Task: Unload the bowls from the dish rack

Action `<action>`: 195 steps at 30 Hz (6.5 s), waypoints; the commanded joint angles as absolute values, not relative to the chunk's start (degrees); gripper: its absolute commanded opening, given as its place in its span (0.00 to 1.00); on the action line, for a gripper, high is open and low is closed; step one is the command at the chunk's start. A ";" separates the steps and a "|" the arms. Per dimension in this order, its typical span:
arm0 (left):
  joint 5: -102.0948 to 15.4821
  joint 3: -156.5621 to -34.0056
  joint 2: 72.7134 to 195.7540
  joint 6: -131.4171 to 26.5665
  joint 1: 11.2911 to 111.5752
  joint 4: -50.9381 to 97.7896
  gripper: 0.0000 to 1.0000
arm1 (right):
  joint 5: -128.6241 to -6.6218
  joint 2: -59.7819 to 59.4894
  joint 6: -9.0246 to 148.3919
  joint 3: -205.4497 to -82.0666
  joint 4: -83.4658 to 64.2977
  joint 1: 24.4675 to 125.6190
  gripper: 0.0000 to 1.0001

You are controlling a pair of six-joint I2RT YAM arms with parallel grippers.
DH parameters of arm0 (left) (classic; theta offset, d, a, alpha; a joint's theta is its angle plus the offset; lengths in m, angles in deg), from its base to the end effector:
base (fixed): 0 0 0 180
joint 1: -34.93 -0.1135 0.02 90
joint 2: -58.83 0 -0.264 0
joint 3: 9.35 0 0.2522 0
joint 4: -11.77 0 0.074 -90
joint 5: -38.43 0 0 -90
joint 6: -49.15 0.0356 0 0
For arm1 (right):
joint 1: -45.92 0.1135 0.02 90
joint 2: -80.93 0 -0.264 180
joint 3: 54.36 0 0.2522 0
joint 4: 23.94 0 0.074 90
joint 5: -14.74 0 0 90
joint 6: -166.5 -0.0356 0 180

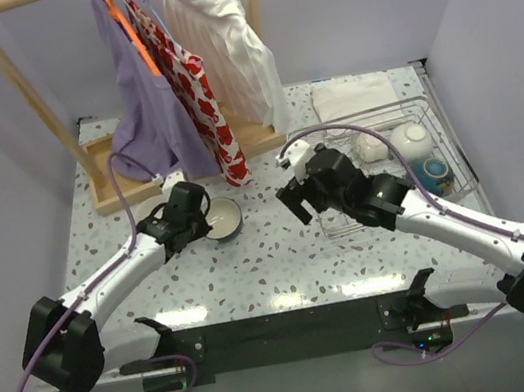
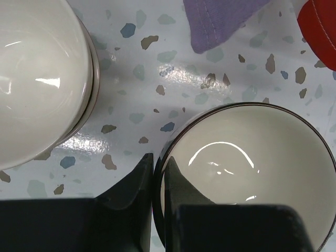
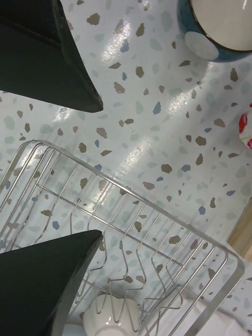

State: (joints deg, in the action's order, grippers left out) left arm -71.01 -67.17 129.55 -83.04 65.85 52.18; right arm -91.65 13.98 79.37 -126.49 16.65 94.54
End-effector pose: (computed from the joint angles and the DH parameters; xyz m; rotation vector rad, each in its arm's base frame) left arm 0.2145 -0.1147 0.2201 -0.3759 2.4043 -0.1455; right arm 0.1767 0.1854 0.3165 -0.7929 2.0134 0.1465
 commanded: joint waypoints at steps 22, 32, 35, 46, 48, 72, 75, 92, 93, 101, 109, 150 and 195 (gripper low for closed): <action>-83.47 -61.61 136.87 -85.66 68.07 30.28 0.00 | -81.68 22.84 71.22 -120.16 15.13 82.92 0.99; -83.56 -62.58 139.95 -86.55 67.98 30.97 0.13 | -82.38 23.28 71.22 -118.49 15.05 82.39 0.99; -83.30 -61.97 138.46 -87.25 68.07 32.38 0.25 | -83.00 23.02 71.14 -118.40 15.13 81.95 0.99; -79.61 -61.87 127.21 -86.46 68.07 38.97 0.84 | -84.67 20.47 70.00 -121.21 16.98 78.53 0.99; -77.59 -62.84 125.11 -86.29 68.07 41.25 0.91 | -85.46 20.29 69.82 -122.43 18.29 76.52 0.99; -85.32 -62.05 96.27 -65.01 67.98 42.49 1.00 | -116.92 1.76 71.05 -134.04 29.20 56.12 0.99; -85.40 -61.96 95.22 -65.11 67.98 43.29 1.00 | -117.45 -1.15 71.40 -133.87 27.79 54.09 0.99; -85.41 -61.70 93.19 -64.84 67.89 42.32 1.00 | -118.15 -14.86 69.82 -134.75 25.51 51.63 0.99; -85.41 -61.70 93.19 -64.84 67.89 42.40 1.00 | -118.42 -15.39 69.99 -134.66 25.16 51.63 0.99; -85.32 -61.61 93.63 -64.75 67.80 42.23 1.00 | -122.98 -17.50 72.01 -133.43 24.72 51.63 0.99; -84.88 -61.52 93.90 -64.75 67.72 41.88 1.00 | -117.90 -13.38 78.06 -127.81 20.85 51.63 0.99; -84.09 -61.08 93.90 -64.31 67.45 41.26 1.00 | -129.23 -20.76 77.56 -129.73 24.18 54.70 0.64; -74.95 -60.38 98.91 -62.20 66.93 38.10 1.00 | -107.44 5.87 69.91 -139.75 28.76 54.62 0.00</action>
State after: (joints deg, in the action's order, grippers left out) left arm -78.94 -60.81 98.47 -64.11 67.21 42.17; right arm -109.13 0.84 71.46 -135.63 30.66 54.76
